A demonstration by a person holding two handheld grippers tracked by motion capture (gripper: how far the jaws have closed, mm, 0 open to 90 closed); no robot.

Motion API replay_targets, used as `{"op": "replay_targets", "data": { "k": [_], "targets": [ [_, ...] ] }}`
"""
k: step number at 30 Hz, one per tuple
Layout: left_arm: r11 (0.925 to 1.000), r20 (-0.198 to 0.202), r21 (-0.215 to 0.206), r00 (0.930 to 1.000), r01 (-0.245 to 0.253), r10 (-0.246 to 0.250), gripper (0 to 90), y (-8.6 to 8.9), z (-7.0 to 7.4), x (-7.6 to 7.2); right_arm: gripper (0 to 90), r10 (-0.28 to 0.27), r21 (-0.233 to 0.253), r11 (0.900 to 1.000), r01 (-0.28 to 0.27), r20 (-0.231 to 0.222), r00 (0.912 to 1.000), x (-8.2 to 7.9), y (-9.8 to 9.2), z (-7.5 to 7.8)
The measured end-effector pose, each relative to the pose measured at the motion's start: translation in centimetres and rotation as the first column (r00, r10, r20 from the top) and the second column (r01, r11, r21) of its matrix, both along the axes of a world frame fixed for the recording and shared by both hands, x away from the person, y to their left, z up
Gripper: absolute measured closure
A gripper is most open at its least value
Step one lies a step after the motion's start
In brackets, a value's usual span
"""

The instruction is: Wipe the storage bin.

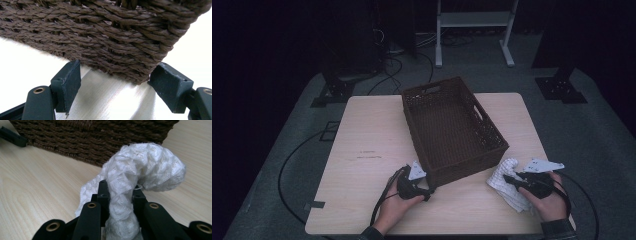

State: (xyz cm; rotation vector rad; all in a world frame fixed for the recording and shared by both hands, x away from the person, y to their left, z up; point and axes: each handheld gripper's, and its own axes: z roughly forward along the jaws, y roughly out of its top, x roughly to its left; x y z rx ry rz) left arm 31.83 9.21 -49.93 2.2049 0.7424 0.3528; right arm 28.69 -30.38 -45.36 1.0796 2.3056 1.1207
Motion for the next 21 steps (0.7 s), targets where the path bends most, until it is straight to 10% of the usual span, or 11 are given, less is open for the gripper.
{"op": "replay_targets", "data": {
  "k": [21],
  "targets": [
    [1.0000,0.002,0.001,1.0000,0.000,0.000,24.4,0.0,0.0,0.0,75.3,-0.023,0.022,1.000,0.022,0.049,0.9985,2.0,-0.1,2.9]
  ]
}}
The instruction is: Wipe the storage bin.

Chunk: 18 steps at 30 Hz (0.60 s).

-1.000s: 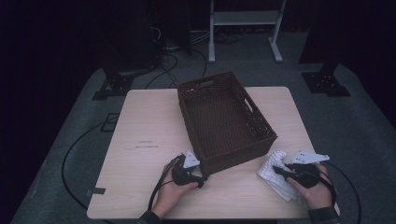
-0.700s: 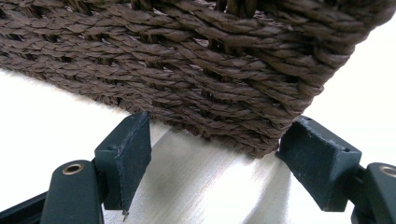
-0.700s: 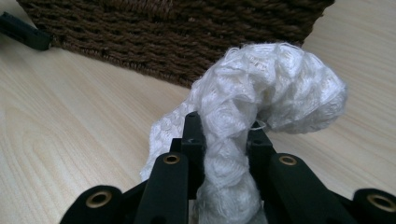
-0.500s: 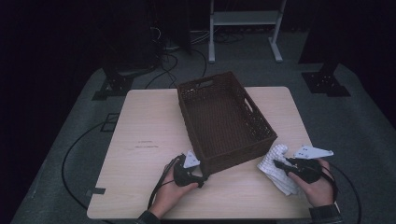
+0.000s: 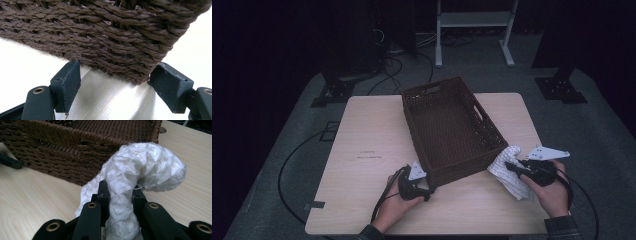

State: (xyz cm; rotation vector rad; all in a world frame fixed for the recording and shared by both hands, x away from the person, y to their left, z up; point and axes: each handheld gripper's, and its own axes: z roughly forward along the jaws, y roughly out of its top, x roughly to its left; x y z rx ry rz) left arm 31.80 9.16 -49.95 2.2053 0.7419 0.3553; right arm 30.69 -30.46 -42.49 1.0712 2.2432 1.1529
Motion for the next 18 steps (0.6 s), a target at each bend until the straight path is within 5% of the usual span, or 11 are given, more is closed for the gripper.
{"op": "replay_targets", "data": {
  "k": [18],
  "targets": [
    [0.9999,0.000,-0.007,0.9999,0.012,-0.012,26.8,0.0,0.0,0.1,75.4,0.004,-0.016,1.000,-0.005,-0.035,0.9994,1.5,0.6,-1.0]
  ]
}}
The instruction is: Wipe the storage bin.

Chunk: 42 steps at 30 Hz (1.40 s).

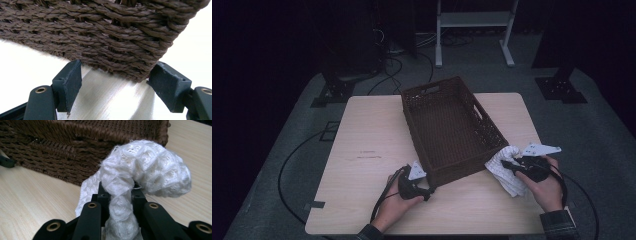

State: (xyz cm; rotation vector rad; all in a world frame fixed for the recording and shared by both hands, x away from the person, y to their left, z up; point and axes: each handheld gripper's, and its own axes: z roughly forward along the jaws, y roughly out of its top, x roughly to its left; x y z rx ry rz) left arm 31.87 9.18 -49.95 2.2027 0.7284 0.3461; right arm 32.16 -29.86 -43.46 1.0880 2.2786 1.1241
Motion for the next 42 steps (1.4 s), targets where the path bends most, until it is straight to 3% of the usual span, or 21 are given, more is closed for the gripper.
{"op": "replay_targets", "data": {
  "k": [23,37,42],
  "targets": [
    [1.0000,0.003,-0.001,1.0000,-0.001,0.001,27.4,0.0,0.0,0.0,75.5,0.004,-0.030,1.000,-0.006,-0.067,0.9977,1.0,0.4,-2.2],
    [1.0000,0.004,0.000,1.0000,-0.001,0.001,27.4,0.0,0.0,0.0,75.5,0.017,-0.065,0.998,-0.027,-0.150,0.9886,1.5,1.3,-4.4],
    [1.0000,0.004,0.000,1.0000,-0.001,0.001,27.4,0.0,0.0,0.0,75.5,0.020,-0.063,0.998,-0.030,-0.152,0.9882,1.6,1.4,-4.4]
  ]
}}
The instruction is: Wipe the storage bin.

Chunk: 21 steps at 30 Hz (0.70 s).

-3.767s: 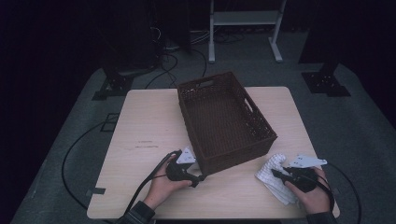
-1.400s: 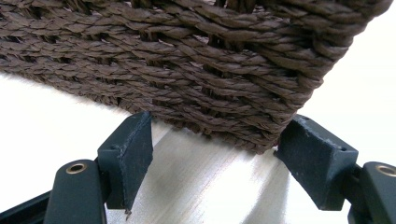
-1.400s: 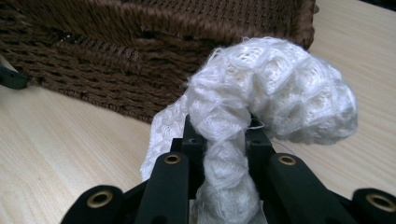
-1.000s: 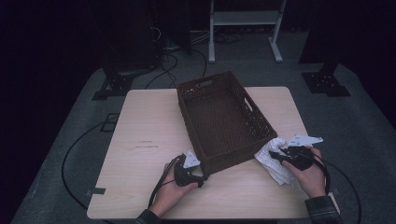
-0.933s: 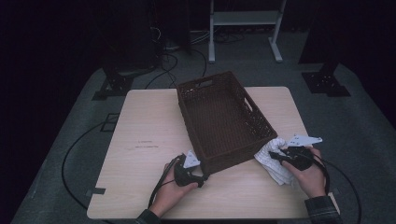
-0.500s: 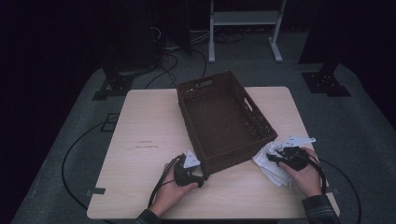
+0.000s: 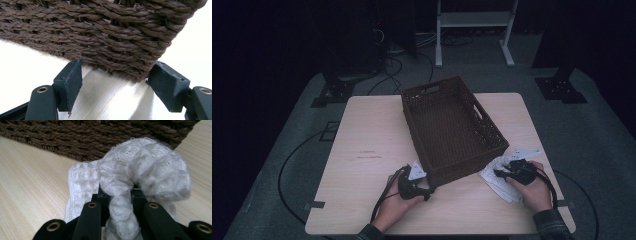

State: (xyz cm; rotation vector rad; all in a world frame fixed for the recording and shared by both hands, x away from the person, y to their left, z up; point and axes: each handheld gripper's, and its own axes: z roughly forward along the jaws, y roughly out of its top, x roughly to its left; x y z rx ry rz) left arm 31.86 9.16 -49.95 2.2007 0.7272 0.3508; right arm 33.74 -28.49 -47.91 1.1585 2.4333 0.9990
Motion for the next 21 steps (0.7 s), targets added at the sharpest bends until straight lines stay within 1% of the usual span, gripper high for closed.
{"op": "replay_targets", "data": {
  "k": [3,6,7,10,11,12,14,15,16,17,18,21],
  "targets": [
    [1.0000,0.000,0.000,1.0000,0.000,0.000,27.4,0.0,0.0,0.0,75.5,0.000,-0.002,1.000,0.000,0.010,1.0000,-0.1,0.0,0.1],
    [1.0000,0.000,0.001,1.0000,0.000,0.000,27.4,0.0,0.0,0.0,75.6,0.003,0.006,1.000,-0.003,0.023,0.9997,-0.3,0.0,0.4],
    [1.0000,0.000,0.001,1.0000,0.000,0.000,27.4,0.0,0.0,0.0,75.7,0.005,0.008,1.000,-0.005,0.040,0.9992,-0.5,0.1,0.9],
    [1.0000,0.000,0.000,1.0000,0.000,0.000,27.4,0.0,0.0,0.0,75.6,0.006,0.013,1.000,-0.007,0.056,0.9984,-0.7,0.2,1.3],
    [1.0000,0.000,0.000,1.0000,0.000,0.000,27.4,0.0,0.0,0.0,75.7,0.009,0.015,1.000,-0.010,0.077,0.9970,-0.9,0.4,1.7],
    [1.0000,0.000,0.000,1.0000,0.000,0.000,27.4,0.0,0.0,0.0,75.7,0.010,0.015,1.000,-0.011,0.087,0.9962,-1.0,0.4,1.9],
    [1.0000,0.000,0.000,1.0000,0.000,0.000,27.4,0.0,0.0,0.0,75.7,0.006,0.025,1.000,-0.008,0.100,0.9950,-1.1,0.5,2.3],
    [1.0000,0.000,0.001,1.0000,0.000,0.000,27.4,0.0,0.0,0.0,75.7,0.004,0.022,1.000,-0.006,0.109,0.9940,-1.2,0.5,2.5],
    [1.0000,0.000,0.001,1.0000,0.000,0.000,27.4,0.0,0.0,0.0,75.7,0.004,0.022,1.000,-0.006,0.109,0.9940,-1.2,0.5,2.5],
    [1.0000,0.000,0.001,1.0000,0.000,0.000,27.4,0.0,0.0,0.0,75.7,0.002,0.027,1.000,-0.006,0.129,0.9917,-1.5,0.4,2.9],
    [1.0000,0.000,0.001,1.0000,0.000,0.000,27.4,0.0,0.0,0.0,75.7,0.002,0.027,1.000,-0.006,0.129,0.9917,-1.5,0.4,2.9],
    [1.0000,0.000,0.001,1.0000,0.000,0.000,27.4,0.0,0.0,0.0,75.7,-0.003,0.046,0.999,-0.004,0.161,0.9869,-1.9,0.3,3.8]
  ]
}}
